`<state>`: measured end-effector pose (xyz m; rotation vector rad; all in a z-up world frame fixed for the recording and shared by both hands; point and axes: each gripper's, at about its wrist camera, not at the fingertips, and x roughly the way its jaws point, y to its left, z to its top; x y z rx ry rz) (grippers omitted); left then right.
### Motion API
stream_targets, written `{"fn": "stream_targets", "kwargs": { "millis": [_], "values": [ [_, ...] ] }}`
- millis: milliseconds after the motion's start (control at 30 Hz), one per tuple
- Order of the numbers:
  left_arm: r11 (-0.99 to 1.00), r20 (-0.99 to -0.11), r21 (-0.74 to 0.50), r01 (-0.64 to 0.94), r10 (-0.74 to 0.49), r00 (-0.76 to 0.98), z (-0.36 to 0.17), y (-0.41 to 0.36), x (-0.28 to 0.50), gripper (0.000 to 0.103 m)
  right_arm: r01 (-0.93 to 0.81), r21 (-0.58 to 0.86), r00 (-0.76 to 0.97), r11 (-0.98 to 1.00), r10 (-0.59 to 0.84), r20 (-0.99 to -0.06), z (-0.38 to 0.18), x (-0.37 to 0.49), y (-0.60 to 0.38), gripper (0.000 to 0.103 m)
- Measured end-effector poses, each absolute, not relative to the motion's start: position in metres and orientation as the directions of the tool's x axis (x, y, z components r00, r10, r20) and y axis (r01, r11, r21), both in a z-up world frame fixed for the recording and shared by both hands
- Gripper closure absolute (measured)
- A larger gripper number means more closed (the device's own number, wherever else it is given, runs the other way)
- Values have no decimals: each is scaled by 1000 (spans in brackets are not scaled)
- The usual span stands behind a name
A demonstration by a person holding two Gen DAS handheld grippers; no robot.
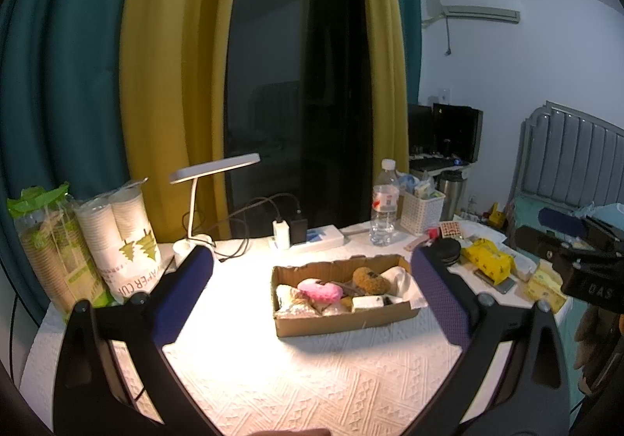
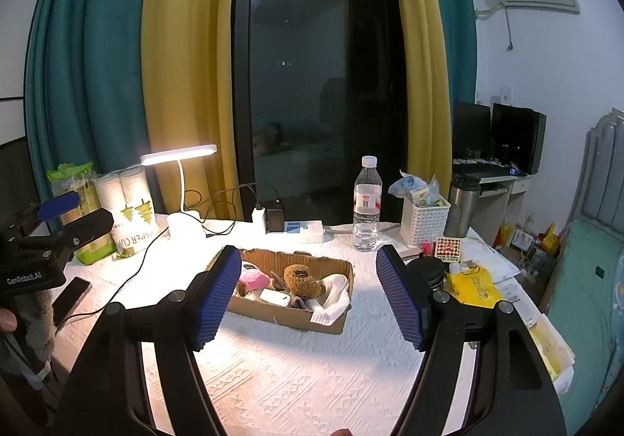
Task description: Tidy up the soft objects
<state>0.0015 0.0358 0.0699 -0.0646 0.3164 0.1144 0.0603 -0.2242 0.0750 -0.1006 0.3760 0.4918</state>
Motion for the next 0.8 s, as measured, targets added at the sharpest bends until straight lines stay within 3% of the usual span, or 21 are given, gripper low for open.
{"fn": "stream_targets", "kwargs": {
  "millis": [800],
  "values": [
    [993, -332, -53, -109, 86, 940, 57, 33, 14, 1, -485, -8, 800, 875, 439, -410, 63, 73, -220, 28]
  ]
}}
